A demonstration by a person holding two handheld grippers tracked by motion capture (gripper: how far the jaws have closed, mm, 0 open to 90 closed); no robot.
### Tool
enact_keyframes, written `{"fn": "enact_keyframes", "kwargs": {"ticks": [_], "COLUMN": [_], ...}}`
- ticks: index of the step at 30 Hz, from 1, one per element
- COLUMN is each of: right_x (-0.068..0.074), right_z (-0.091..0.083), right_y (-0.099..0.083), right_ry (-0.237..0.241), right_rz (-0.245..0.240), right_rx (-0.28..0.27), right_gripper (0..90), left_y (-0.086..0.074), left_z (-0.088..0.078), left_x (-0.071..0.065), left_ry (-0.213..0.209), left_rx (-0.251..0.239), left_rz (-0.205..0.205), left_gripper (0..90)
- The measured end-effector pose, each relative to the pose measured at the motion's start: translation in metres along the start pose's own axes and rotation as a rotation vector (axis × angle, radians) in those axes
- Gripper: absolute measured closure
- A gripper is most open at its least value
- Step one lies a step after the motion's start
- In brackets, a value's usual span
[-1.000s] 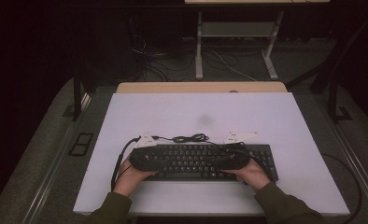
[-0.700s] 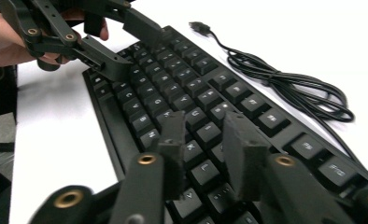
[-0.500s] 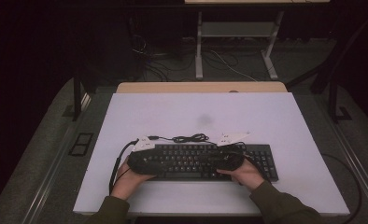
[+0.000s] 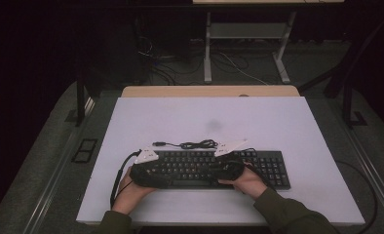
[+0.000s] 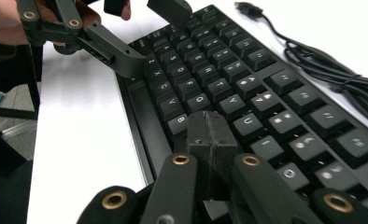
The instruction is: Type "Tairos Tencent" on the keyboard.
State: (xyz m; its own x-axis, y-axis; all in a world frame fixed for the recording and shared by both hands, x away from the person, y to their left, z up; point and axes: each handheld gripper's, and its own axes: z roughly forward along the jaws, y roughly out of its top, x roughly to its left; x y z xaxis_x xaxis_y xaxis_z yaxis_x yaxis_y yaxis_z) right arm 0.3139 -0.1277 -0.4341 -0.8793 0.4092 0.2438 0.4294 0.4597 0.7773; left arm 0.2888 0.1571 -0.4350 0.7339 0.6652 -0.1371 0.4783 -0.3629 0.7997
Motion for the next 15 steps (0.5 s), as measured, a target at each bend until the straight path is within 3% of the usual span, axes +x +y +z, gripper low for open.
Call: {"fn": "enact_keyframes", "kwargs": {"ticks": [15], "right_x": [0.005], "right_z": [0.016], "right_y": [0.004], "right_ry": [0.008], "right_rz": [-0.026], "right_rx": [0.054], "right_gripper": [89.6], "left_y": [-0.006], "left_z": [-0.006], "left_x": [-0.002], "left_ry": [0.010], "left_rx": [-0.005], "left_rz": [-0.003], "left_gripper": [17.2]}}
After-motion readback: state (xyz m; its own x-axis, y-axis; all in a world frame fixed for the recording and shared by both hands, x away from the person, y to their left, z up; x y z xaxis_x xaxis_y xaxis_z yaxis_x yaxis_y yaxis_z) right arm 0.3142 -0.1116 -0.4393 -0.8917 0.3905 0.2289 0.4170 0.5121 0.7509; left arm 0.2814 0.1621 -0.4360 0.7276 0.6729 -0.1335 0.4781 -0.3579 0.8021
